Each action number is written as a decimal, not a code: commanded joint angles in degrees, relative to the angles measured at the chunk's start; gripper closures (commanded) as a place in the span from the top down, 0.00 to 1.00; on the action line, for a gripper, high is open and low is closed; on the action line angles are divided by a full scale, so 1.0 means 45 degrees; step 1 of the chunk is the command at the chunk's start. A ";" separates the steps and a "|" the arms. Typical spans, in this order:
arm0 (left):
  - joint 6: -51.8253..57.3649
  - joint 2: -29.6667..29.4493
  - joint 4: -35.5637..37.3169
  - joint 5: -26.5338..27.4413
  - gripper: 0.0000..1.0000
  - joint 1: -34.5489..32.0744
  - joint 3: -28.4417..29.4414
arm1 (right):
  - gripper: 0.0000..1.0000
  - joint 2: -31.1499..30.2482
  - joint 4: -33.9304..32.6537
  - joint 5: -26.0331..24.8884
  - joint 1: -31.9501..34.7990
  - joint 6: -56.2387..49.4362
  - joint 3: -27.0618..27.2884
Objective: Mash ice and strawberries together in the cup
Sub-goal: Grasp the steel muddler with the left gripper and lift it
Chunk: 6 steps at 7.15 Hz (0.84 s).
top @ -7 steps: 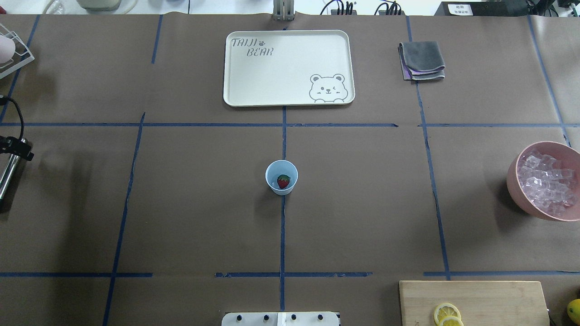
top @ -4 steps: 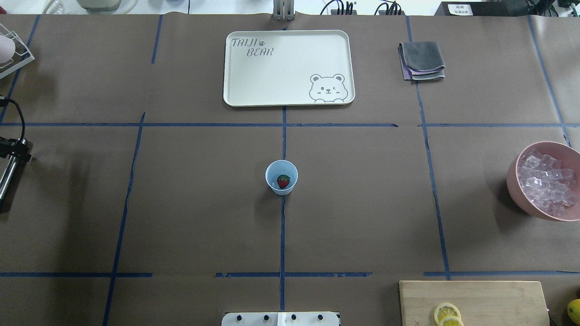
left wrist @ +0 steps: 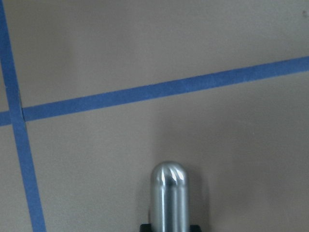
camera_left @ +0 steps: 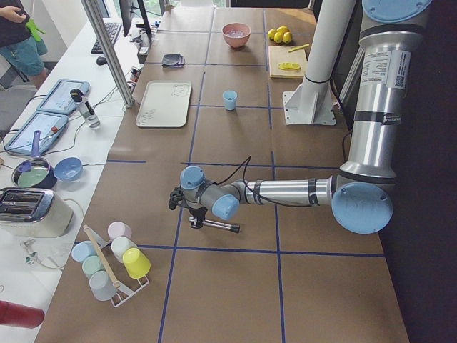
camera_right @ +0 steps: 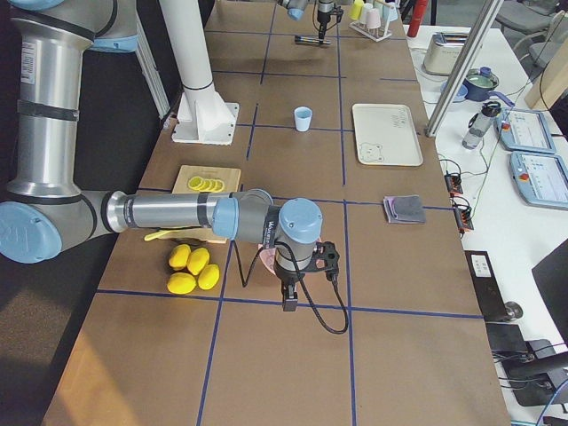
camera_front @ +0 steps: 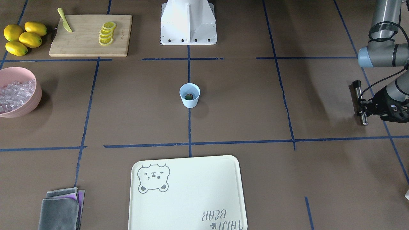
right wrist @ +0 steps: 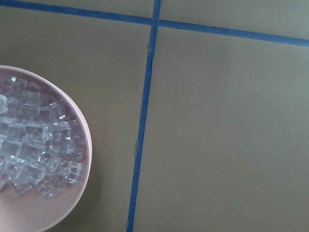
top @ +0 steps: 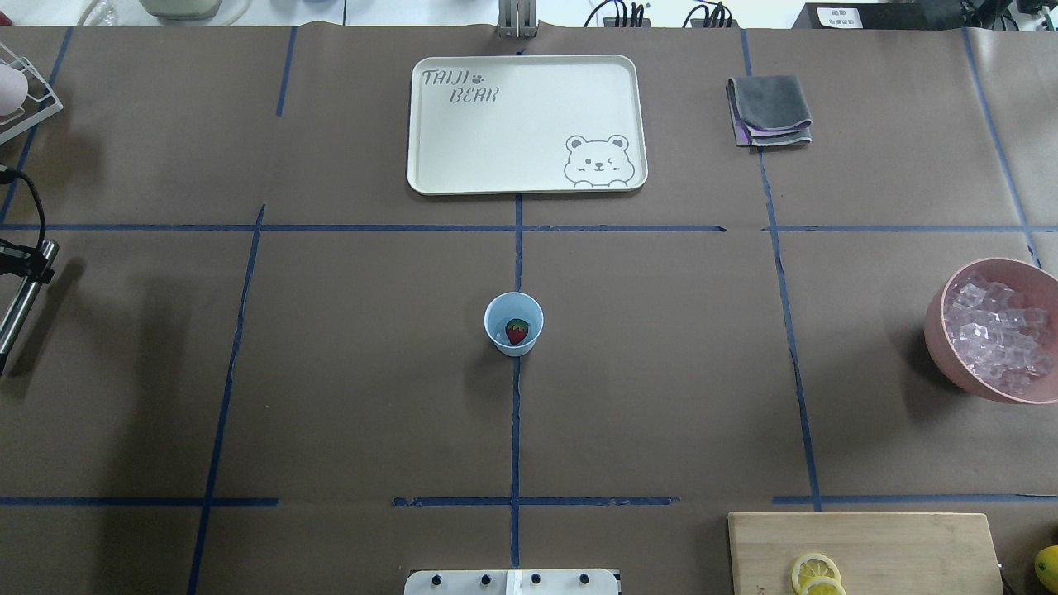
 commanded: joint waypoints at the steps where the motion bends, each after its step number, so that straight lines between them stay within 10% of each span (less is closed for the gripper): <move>1: 0.0021 0.0062 -0.0410 -0.0003 0.01 -0.0502 -0.2408 | 1.00 0.0000 -0.0003 0.0000 -0.0013 0.0002 0.0018; 6: -0.1894 -0.2397 -0.8809 -0.0003 0.00 0.0331 -0.1743 | 1.00 0.0000 -0.0003 0.0000 -0.0013 0.0022 -0.0040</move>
